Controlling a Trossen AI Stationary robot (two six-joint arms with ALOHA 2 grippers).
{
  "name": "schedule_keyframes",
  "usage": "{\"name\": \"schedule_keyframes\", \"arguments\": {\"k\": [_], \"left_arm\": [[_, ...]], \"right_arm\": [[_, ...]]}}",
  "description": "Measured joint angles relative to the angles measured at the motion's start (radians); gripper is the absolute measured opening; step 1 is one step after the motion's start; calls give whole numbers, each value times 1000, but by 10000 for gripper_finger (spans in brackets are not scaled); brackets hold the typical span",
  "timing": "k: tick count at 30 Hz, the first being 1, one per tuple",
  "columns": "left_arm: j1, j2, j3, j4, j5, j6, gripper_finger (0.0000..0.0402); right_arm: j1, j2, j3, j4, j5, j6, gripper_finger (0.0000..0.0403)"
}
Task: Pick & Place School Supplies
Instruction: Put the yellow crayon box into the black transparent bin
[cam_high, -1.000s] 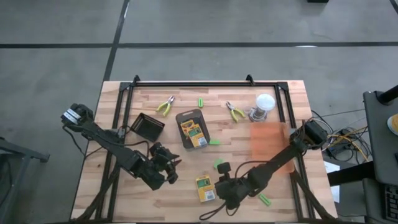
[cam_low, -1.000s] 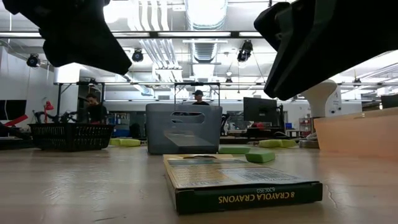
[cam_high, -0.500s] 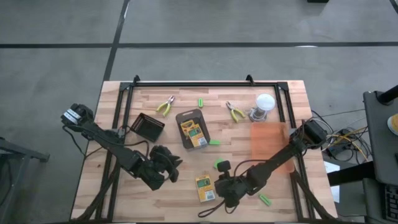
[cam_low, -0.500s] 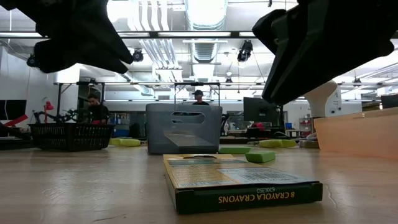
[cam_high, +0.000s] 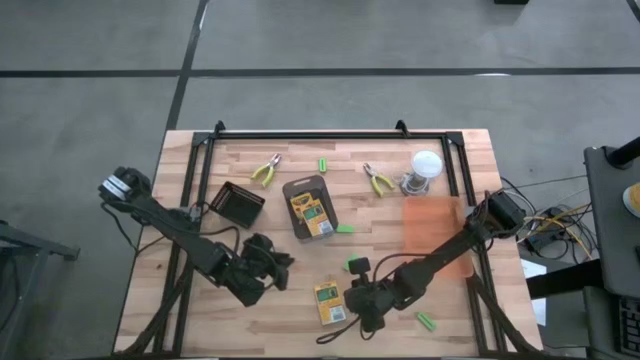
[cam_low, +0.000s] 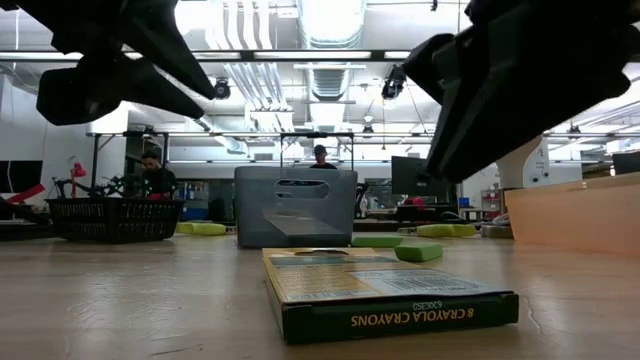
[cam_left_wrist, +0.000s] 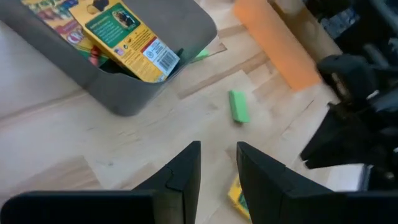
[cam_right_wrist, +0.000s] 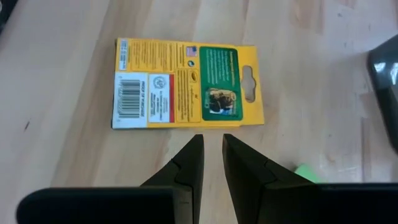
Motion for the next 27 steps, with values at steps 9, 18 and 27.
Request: {"name": "schedule_keyframes", "arguments": {"k": [9, 18, 27], "left_arm": [[-18, 106, 0, 168, -22, -41, 108], [-21, 201, 45, 280, -60, -94, 108], [-22, 251, 133, 245, -109, -100, 108]], "right_arm": [[-25, 0, -61, 0, -166, -4, 57], [-45, -2, -77, 3, -189, -12, 57], [-22, -70, -159, 109, -285, -15, 57]]}}
